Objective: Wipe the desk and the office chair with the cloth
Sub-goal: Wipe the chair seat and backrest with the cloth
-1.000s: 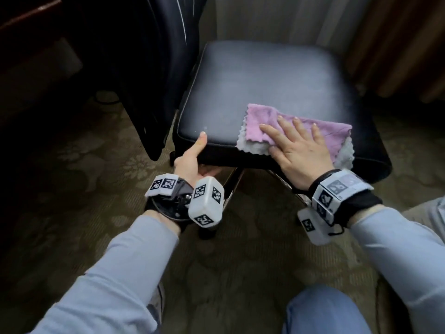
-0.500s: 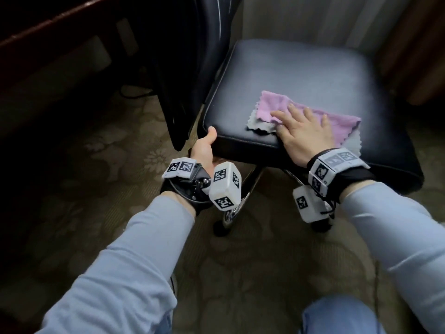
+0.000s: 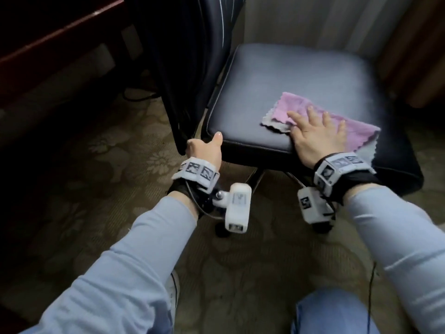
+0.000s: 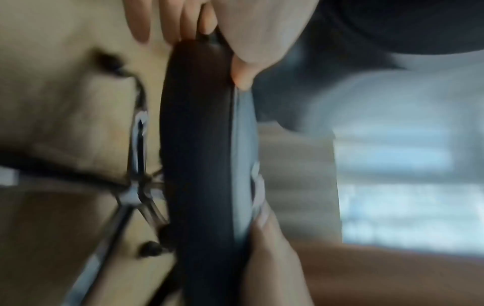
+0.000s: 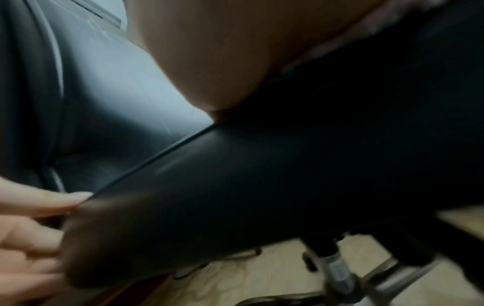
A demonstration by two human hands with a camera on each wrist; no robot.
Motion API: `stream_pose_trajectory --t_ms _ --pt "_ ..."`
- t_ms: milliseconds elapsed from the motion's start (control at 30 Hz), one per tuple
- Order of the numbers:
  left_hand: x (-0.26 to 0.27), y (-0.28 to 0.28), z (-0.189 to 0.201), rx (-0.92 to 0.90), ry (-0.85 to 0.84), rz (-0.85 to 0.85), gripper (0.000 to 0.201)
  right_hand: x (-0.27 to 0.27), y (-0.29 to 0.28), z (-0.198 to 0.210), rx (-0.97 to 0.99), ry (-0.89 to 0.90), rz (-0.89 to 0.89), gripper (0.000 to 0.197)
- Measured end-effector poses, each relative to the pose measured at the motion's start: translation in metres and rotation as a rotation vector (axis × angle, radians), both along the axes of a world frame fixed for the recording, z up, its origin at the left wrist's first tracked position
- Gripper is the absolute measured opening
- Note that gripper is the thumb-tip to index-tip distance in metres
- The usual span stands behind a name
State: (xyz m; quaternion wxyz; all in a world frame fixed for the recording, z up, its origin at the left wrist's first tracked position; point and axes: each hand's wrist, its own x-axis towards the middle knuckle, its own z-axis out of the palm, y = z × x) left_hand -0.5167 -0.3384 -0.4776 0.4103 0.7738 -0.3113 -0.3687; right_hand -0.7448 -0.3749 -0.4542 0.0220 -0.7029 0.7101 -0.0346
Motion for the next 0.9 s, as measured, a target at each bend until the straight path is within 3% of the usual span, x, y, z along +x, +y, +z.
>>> stream_pose_trajectory --t_ms 67,167,267,400,467,533,633,700,833,900 --pt "-0.013 0.012 0.002 -0.151 -0.294 -0.063 0.067 0.03 0.014 -0.003 -0.035 -0.004 0.054 0.05" --pt "-0.031 0.02 -0.006 -0.395 -0.579 -0.281 0.06 0.07 0.04 -0.009 -0.016 -0.031 0.298 0.05" --pt "-0.036 0.012 -0.01 -0.441 -0.827 -0.526 0.067 0.031 0.033 -0.007 -0.028 -0.026 0.278 0.049" --pt "-0.036 0.007 -0.011 -0.433 -0.915 -0.53 0.065 -0.07 0.026 -0.01 -0.11 -0.045 -0.141 0.048" --pt "-0.039 0.008 -0.017 -0.458 -0.962 -0.495 0.064 -0.07 0.033 -0.013 -0.14 -0.06 -0.235 0.048" --pt "-0.04 0.007 -0.021 -0.437 -0.959 -0.487 0.065 -0.03 0.038 -0.014 -0.174 -0.054 -0.168 0.049" --pt "-0.034 0.009 -0.017 -0.41 -0.979 -0.498 0.064 0.037 0.045 -0.018 -0.119 -0.043 0.129 0.05" --pt "-0.031 0.01 -0.013 -0.412 -0.988 -0.519 0.064 0.034 0.041 -0.015 -0.079 -0.039 0.216 0.05" --pt "-0.033 0.014 -0.011 -0.42 -0.982 -0.527 0.063 -0.041 0.027 -0.011 -0.096 -0.039 -0.021 0.048" --pt "-0.034 0.014 -0.011 -0.417 -1.0 -0.538 0.062 -0.051 0.021 -0.007 -0.062 -0.048 -0.147 0.049"
